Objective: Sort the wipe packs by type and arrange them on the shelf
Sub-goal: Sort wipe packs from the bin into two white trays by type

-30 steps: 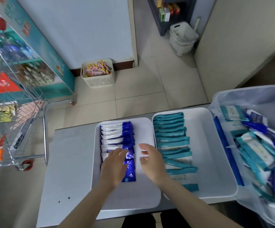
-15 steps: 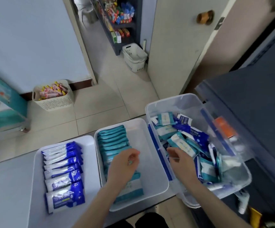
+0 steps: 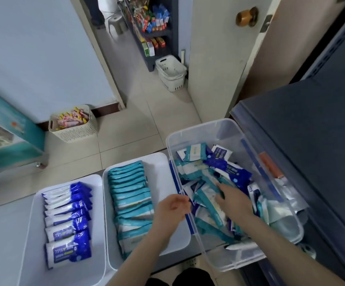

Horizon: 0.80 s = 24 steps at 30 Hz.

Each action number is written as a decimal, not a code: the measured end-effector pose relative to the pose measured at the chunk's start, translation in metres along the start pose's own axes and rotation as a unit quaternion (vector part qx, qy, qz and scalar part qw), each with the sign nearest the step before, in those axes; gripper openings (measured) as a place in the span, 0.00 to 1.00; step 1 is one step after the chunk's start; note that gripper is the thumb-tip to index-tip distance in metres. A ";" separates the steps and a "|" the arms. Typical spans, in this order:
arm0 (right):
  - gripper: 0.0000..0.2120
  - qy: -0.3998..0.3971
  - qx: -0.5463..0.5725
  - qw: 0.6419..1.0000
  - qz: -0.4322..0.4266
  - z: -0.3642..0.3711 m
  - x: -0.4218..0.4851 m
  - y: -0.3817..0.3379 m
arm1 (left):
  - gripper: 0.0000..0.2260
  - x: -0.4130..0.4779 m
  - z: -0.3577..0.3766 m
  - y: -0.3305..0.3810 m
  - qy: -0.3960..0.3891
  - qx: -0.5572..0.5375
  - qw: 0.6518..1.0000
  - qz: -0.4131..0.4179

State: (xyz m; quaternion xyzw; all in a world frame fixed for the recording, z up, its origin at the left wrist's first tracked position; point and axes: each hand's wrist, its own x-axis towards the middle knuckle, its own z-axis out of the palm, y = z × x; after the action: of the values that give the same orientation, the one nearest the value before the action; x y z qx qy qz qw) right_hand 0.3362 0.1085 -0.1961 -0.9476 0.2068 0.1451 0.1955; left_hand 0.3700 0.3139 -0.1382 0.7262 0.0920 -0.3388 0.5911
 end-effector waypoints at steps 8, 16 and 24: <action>0.11 0.152 0.092 0.977 -0.121 -0.033 -0.015 0.000 | 0.09 0.008 0.031 0.032 -0.050 -0.141 0.984 -0.101; 0.14 0.086 0.194 0.967 -0.144 -0.022 -0.013 0.000 | 0.09 0.024 0.035 0.034 0.093 -0.184 0.978 -0.039; 0.30 -0.080 -0.175 0.944 -0.267 -0.007 0.028 0.006 | 0.07 0.025 0.016 0.041 0.186 -0.278 0.942 -0.037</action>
State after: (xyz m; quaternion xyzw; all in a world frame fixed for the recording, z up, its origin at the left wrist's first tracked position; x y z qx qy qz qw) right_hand 0.3593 0.0908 -0.2024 -0.9725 -0.0991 0.1972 0.0739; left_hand 0.4044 0.2807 -0.1216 0.5793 0.3176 -0.1807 0.7286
